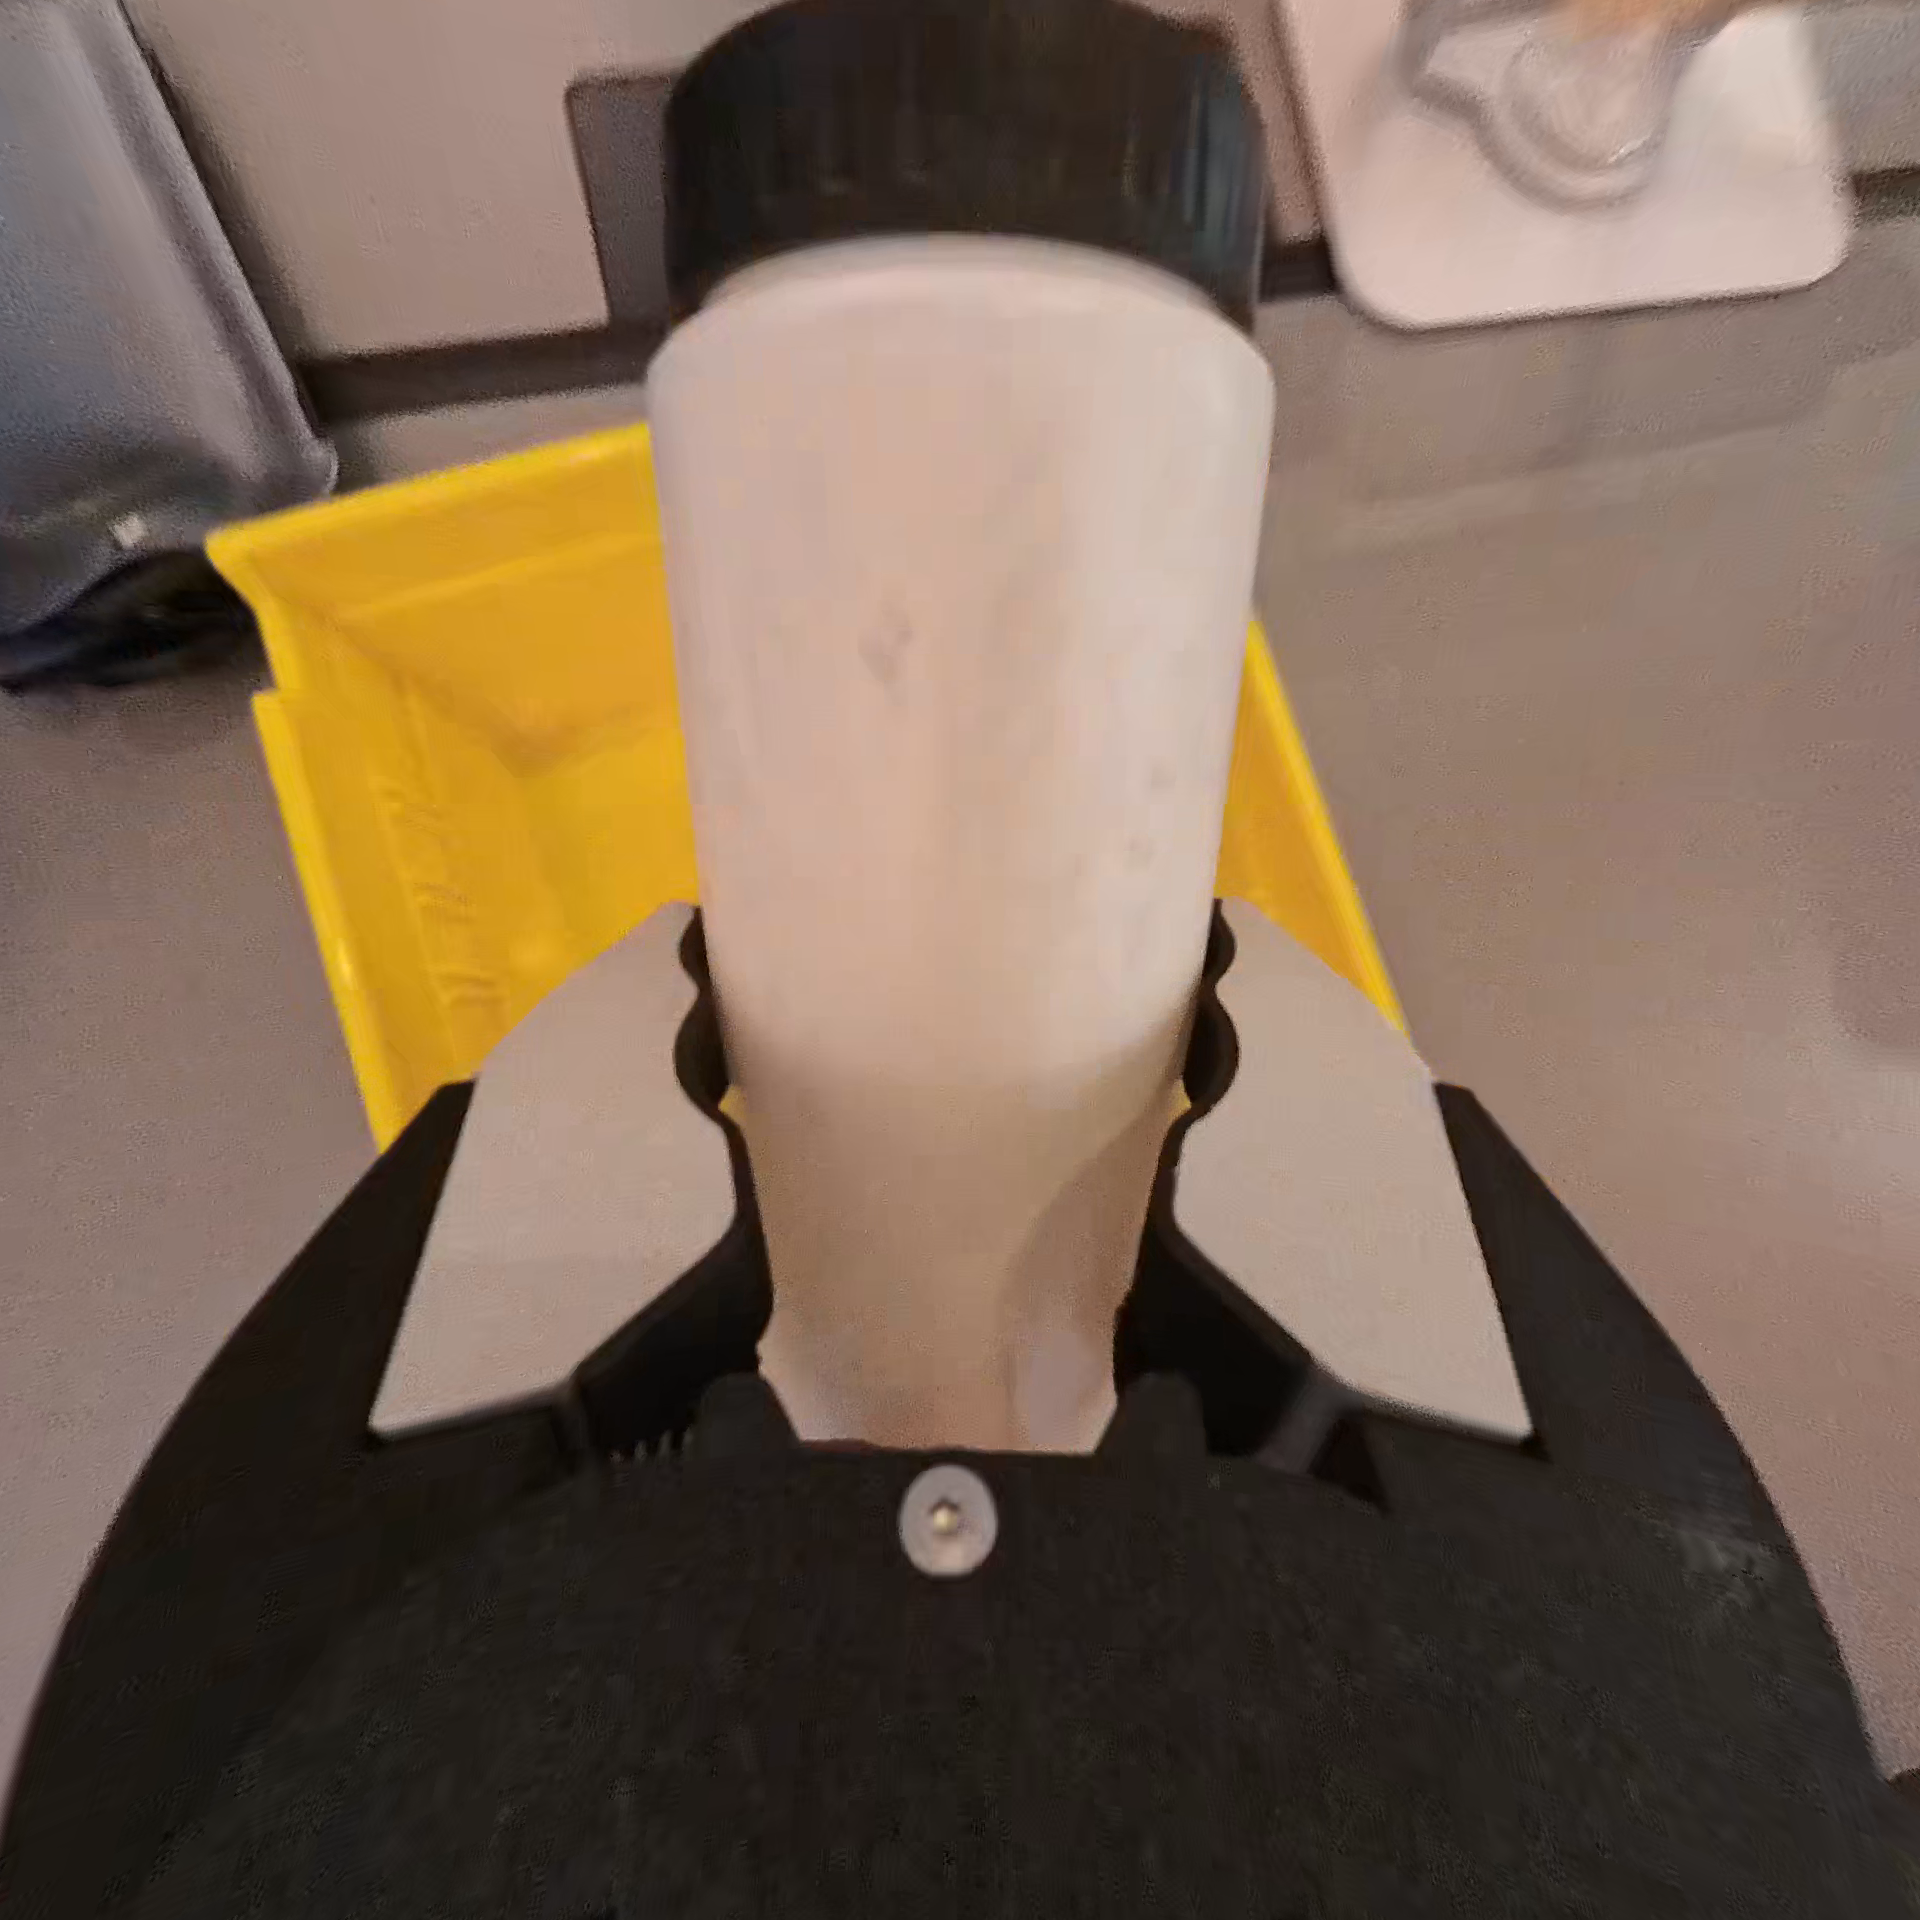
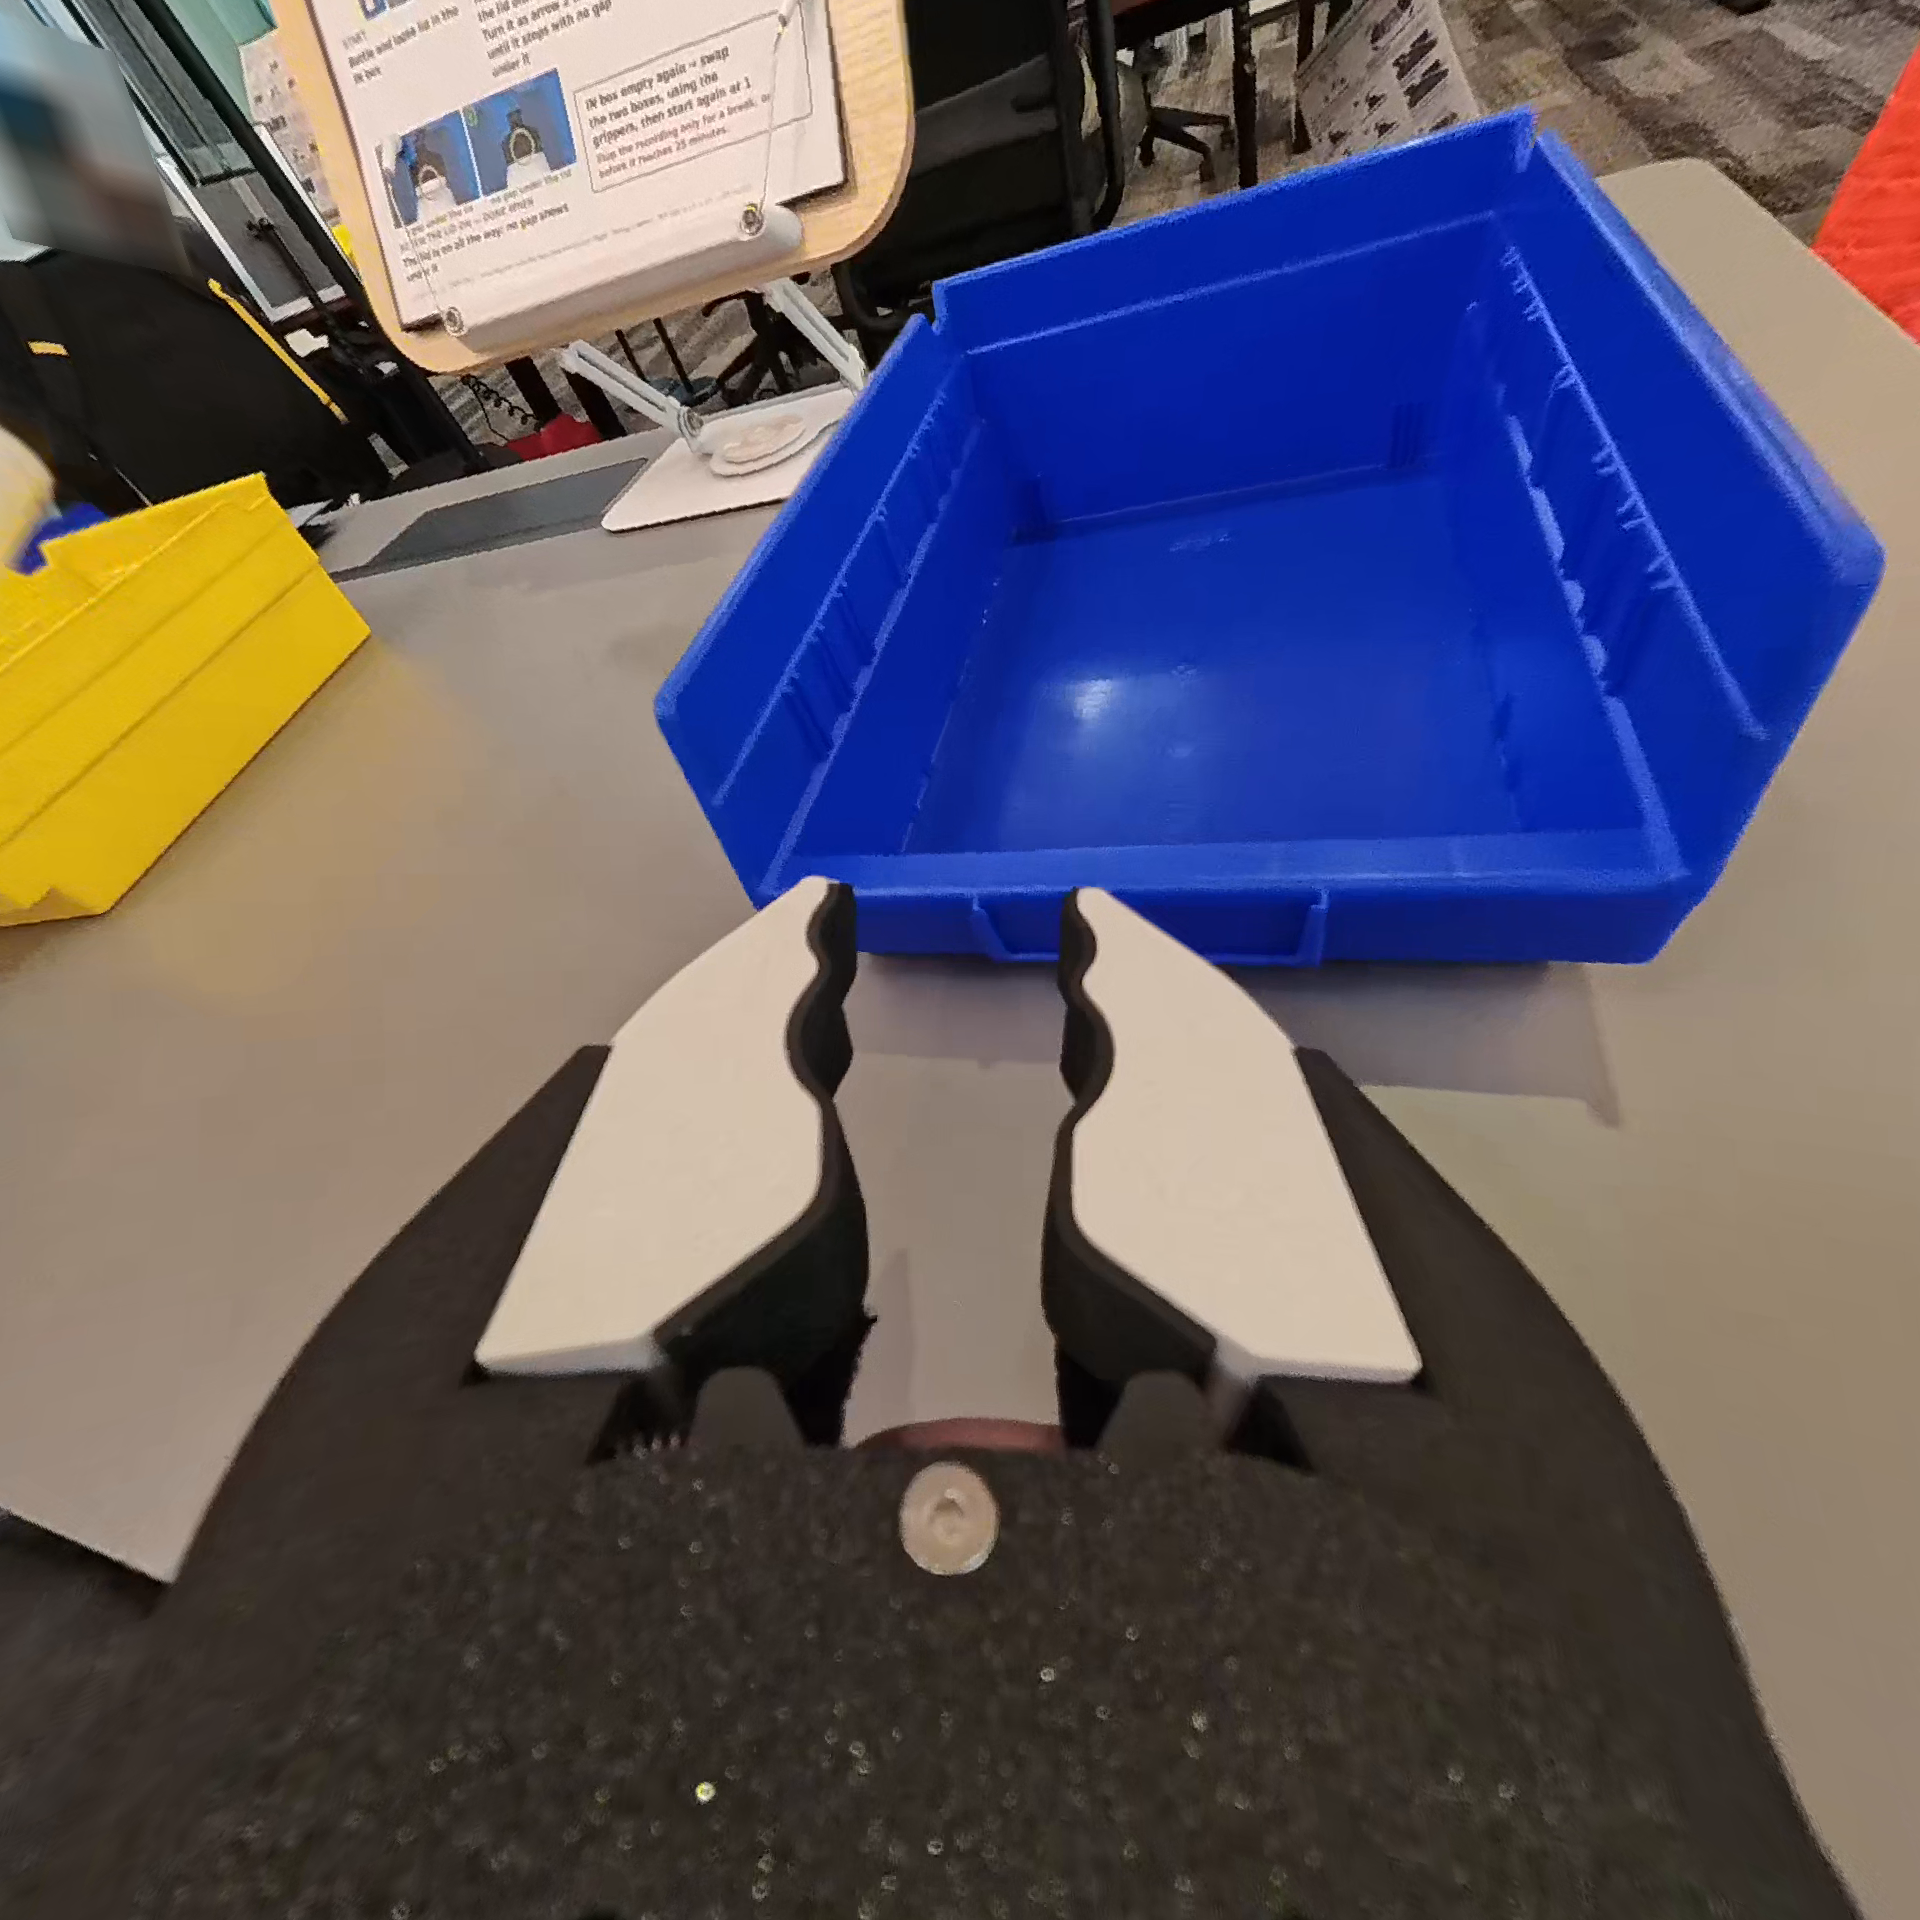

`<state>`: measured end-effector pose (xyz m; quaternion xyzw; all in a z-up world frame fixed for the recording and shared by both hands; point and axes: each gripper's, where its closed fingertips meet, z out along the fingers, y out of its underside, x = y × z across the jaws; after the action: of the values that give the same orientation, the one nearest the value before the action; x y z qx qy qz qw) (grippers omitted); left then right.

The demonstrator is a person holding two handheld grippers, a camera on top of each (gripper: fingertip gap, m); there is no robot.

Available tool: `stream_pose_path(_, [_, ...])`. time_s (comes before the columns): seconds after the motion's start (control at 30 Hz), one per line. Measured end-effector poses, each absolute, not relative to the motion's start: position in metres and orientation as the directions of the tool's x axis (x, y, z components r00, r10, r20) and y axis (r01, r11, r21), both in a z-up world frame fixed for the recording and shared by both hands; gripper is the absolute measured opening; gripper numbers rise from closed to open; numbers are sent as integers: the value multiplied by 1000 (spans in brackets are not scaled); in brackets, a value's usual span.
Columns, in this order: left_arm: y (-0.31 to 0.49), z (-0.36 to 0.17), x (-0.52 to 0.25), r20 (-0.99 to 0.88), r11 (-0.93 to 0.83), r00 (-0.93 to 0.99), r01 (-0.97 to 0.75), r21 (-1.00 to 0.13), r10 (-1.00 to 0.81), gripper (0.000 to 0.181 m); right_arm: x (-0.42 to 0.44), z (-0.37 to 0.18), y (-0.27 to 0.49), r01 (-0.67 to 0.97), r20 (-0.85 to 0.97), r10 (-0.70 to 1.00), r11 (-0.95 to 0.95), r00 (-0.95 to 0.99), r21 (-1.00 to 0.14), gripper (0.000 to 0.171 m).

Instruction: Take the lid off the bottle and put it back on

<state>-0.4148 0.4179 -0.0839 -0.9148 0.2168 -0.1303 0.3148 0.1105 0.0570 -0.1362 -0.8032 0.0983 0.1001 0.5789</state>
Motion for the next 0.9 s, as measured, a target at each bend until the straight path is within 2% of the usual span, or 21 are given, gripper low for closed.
stream_pose_path(0.17, [366,-9,-338,227,-490,701,-198,-849,-676,87,98,-134,69,-225,-233,-12,-314,972,-922,37])
stream_pose_path(0.3, [318,10,-259,289,-370,494,-71,-926,-820,87,60,-116,86,-173,-209,109,-270,972,-947,38])
stream_pose_path(0.43, [305,-6,-188,216,-217,464,51,-975,-859,87,12,-106,100,-99,-158,239,-241,958,-965,38])
stream_pose_path(0.53, [311,-34,-142,231,-190,479,133,-973,-847,87,-12,-111,101,-26,-102,297,-248,949,-969,38])
stream_pose_path(0.73, [326,-100,-91,212,-193,510,89,-977,-833,87,-15,-122,85,12,-73,310,-264,948,-964,38])
stream_pose_path(0.9, [323,-106,-82,117,-101,499,59,-993,-859,87,2,-124,78,-25,-104,276,-275,955,-961,37])
